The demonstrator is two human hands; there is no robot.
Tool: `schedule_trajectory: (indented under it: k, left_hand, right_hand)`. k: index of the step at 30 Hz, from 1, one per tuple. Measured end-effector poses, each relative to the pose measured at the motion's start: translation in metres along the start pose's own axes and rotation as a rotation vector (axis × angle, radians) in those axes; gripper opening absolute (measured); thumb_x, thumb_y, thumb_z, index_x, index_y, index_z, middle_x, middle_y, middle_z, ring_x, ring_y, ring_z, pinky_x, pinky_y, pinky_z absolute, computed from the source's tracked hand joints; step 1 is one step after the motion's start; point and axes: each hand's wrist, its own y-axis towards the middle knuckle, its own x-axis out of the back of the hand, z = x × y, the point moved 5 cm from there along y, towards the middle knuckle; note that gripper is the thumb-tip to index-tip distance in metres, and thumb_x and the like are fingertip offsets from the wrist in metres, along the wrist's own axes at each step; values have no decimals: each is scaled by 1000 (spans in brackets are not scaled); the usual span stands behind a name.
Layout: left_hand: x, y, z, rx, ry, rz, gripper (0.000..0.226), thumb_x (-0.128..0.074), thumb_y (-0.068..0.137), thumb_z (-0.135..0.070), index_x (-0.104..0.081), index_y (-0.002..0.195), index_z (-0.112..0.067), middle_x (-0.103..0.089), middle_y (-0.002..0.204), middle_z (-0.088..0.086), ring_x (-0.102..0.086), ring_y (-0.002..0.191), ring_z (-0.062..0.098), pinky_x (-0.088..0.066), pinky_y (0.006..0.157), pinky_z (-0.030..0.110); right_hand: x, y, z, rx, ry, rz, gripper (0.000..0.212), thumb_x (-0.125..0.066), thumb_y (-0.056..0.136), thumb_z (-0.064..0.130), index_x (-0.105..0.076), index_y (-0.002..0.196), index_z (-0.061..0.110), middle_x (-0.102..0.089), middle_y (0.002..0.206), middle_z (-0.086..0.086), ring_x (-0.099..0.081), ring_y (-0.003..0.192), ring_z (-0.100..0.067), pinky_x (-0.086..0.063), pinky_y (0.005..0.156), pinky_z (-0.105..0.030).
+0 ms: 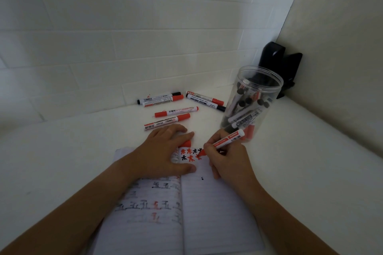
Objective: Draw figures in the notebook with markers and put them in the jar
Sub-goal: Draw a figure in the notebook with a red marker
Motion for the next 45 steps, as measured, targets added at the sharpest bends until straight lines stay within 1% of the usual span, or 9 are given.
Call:
schedule_trajectory:
  k: [7, 10, 15, 21, 26, 31, 38, 41, 45]
  left_hand:
    - [0, 0, -1, -17, 7, -47, 93, -24, 78, -91, -22, 156, -39, -21, 158, -8, -15, 146, 11, -15, 121, 39]
    - [5, 1, -2, -17, -57, -133, 72, -19, 91, -69, -38, 151, -34, -35, 152, -8, -27, 140, 9, -21, 118, 35]
    - [11, 3, -3, -61, -154, -293, 50, -39, 94, -41, -64, 130, -17, -59, 128, -5, -53, 116, 8, -45, 101, 30]
    - [14, 2, -1, -79, -210, -401, 21, -62, 94, -18, -65, 114, -23, -57, 114, -8, -52, 103, 6, -44, 87, 19]
    - [19, 0, -2, -86, -231, -410, 27, -50, 94, -30, -61, 119, -29, -55, 117, -11, -52, 109, 8, -49, 90, 31]
    - [25, -3, -15, -199, -256, -413, 30, -47, 98, -30, -62, 124, -25, -56, 116, -10, -52, 107, 6, -46, 91, 25]
    - [28, -7, -25, -269, -378, -411, 42, -55, 98, -20, -52, 140, -21, -60, 112, -9, -58, 103, 9, -48, 89, 24]
    - [32, -8, -25, -270, -434, -442, 32, -56, 98, -23, -57, 130, -19, -62, 107, -11, -61, 99, 11, -53, 84, 29]
    - [38, -12, -26, -266, -417, -507, 18, -54, 97, -23, -63, 112, -17, -62, 100, -9, -60, 90, 15, -52, 75, 33]
  right_hand:
    - [-2, -1, -1, -20, 40, 50, 15, -61, 94, 5, -58, 79, 5, -57, 50, -9, -46, 33, -18, -41, 38, -26]
    - [-3, -1, -1, -17, 51, 58, 14, -61, 94, 5, -58, 80, 5, -58, 51, -11, -45, 33, -18, -40, 38, -25]
    - [-1, 0, -2, 10, 71, 52, 16, -61, 96, 7, -59, 80, 7, -58, 53, -16, -47, 34, -20, -42, 39, -27]
    - [5, 6, -2, 19, 295, 28, 20, -50, 108, 19, -63, 97, 10, -64, 70, -9, -51, 41, -27, -37, 39, -23]
    - [4, 7, 3, 53, 390, 82, 22, -50, 103, 25, -63, 101, 8, -63, 73, -8, -50, 41, -26, -36, 39, -22]
    - [1, 5, 3, 93, 341, 120, 17, -47, 108, 13, -64, 104, 10, -64, 75, -10, -52, 41, -25, -38, 37, -23]
    - [-5, 0, 9, 110, 346, 251, 16, -51, 103, 25, -64, 109, 18, -67, 81, -11, -59, 45, -29, -43, 41, -25]
    - [-5, 1, 8, 71, 361, 238, 19, -51, 105, 30, -57, 117, 16, -69, 82, -10, -59, 46, -29, -43, 41, -26]
    - [5, 5, 2, -11, 485, 51, 27, -53, 103, 38, -53, 102, 11, -59, 72, -9, -49, 43, -25, -35, 40, -24]
